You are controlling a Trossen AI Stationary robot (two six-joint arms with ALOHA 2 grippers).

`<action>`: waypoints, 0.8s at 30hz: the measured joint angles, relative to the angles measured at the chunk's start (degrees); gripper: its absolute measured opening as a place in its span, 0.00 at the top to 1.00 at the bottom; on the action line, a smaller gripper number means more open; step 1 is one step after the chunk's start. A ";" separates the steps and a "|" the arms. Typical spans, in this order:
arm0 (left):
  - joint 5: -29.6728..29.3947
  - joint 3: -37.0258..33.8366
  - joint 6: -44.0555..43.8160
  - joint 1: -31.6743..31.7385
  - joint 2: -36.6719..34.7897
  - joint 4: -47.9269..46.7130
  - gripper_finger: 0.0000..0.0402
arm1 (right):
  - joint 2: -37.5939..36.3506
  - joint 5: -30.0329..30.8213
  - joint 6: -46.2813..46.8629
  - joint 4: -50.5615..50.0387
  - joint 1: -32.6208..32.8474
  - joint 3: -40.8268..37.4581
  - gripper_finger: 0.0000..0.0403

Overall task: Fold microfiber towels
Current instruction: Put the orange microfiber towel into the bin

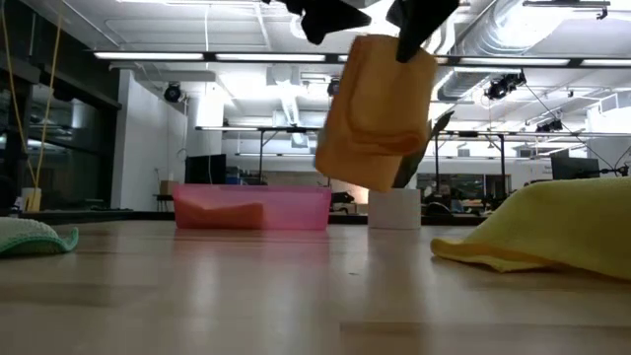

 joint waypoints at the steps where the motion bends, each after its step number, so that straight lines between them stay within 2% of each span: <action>1: -0.20 0.00 -0.20 -0.29 0.24 -0.34 0.27 | -0.01 0.05 -0.13 0.40 -0.17 0.14 1.00; 7: -4.36 0.05 -5.68 -0.92 1.75 -3.76 0.27 | -0.01 0.01 -0.57 2.63 -0.23 0.22 1.00; 14: -4.49 0.02 -6.01 -1.59 2.68 -4.96 0.27 | 0.01 0.03 -0.49 3.37 -0.23 0.22 1.00; 20: -4.80 0.02 -8.71 -1.82 2.68 -6.42 0.27 | 0.01 0.04 3.11 5.40 -0.85 0.22 1.00; 24: -8.29 0.02 -9.00 -2.13 2.68 -9.17 0.27 | 0.01 -0.57 4.17 6.34 -1.02 0.22 1.00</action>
